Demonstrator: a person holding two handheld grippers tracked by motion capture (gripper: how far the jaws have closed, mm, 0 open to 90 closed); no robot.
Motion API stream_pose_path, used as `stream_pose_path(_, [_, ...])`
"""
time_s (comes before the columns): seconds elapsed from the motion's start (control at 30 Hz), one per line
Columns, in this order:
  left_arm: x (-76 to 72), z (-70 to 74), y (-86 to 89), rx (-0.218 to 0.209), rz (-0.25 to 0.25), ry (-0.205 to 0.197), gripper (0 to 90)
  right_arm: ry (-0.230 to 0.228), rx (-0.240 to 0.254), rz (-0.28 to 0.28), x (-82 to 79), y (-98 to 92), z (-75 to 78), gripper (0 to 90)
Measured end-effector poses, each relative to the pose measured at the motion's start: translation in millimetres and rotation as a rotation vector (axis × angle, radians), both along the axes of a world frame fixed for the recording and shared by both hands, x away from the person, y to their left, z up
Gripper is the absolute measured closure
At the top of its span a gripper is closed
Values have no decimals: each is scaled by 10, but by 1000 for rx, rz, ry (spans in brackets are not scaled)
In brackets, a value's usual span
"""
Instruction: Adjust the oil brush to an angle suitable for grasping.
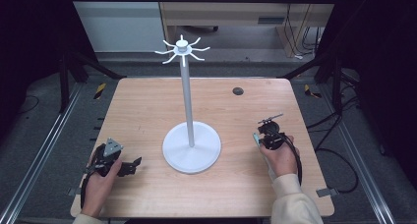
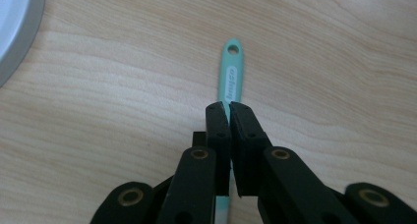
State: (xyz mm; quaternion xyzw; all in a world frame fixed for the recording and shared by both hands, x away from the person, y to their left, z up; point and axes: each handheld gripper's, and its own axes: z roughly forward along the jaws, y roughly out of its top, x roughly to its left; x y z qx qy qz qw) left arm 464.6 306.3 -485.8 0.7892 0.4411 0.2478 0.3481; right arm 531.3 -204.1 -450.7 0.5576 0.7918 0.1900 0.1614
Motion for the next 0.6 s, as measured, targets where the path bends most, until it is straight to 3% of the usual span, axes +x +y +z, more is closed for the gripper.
stream_pose_path(0.27, [1, -1, 11, -1, 0, 6, 31, 71, 10, -9, -63, -86, 4, 703])
stream_pose_path(0.6, [3, -5, 8, 1, -7, 9, 30, 128, 8, -6, -129, -127, -35, 684])
